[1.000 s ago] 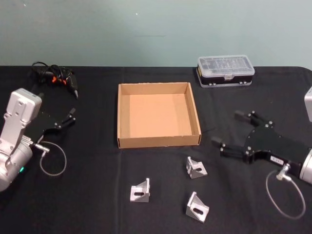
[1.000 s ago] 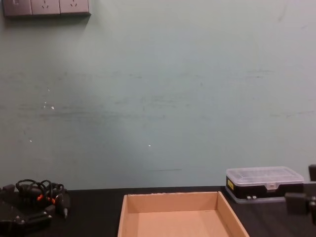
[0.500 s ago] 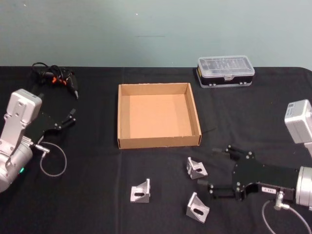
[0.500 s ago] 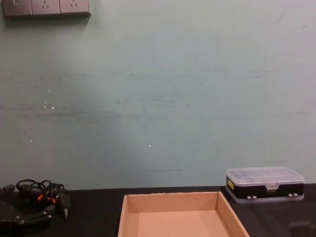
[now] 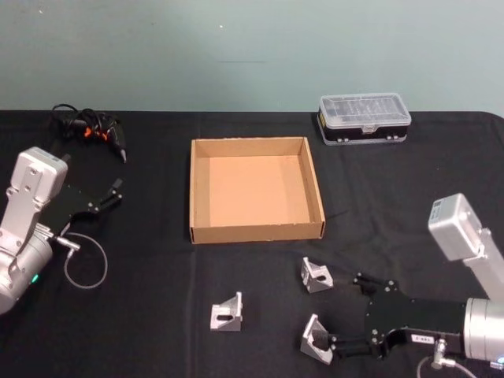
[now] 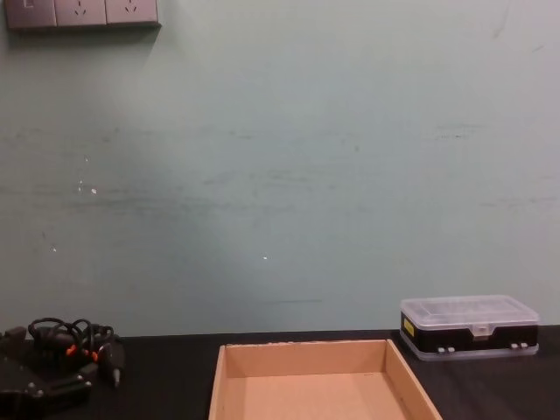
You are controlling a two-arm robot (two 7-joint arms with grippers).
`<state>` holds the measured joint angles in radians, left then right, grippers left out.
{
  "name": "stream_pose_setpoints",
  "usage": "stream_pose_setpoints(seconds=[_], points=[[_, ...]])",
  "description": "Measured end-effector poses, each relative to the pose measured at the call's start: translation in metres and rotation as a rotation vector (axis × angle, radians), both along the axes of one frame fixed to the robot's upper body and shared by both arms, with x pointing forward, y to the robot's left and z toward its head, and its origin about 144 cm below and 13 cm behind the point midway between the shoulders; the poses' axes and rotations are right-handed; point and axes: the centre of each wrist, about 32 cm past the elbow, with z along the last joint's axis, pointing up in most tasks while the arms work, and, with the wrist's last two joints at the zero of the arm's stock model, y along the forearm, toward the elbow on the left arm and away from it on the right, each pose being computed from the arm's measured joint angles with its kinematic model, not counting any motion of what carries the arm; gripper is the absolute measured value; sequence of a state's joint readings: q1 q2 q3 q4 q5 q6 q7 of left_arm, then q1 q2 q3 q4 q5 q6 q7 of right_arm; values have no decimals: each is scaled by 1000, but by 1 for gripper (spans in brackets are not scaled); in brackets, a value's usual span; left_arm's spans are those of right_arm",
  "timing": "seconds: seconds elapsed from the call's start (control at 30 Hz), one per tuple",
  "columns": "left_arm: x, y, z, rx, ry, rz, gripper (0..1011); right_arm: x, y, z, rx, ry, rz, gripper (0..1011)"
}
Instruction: Use one hand to pick up the angle iron from the table and place it into the box.
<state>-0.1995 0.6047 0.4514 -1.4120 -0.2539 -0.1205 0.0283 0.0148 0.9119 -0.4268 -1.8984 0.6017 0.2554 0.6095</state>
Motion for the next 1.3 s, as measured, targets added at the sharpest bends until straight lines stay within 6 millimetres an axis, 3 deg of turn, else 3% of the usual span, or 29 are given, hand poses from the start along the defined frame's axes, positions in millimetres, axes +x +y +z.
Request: stream_pose_setpoints(seconds=[0.73,1.3], points=[[0,0,0,0,0,0,1011,14,17,-29,-73,85,29,1000],[0,0,0,0,0,0,1012,26,23,-35,-97,94,52,1000]])
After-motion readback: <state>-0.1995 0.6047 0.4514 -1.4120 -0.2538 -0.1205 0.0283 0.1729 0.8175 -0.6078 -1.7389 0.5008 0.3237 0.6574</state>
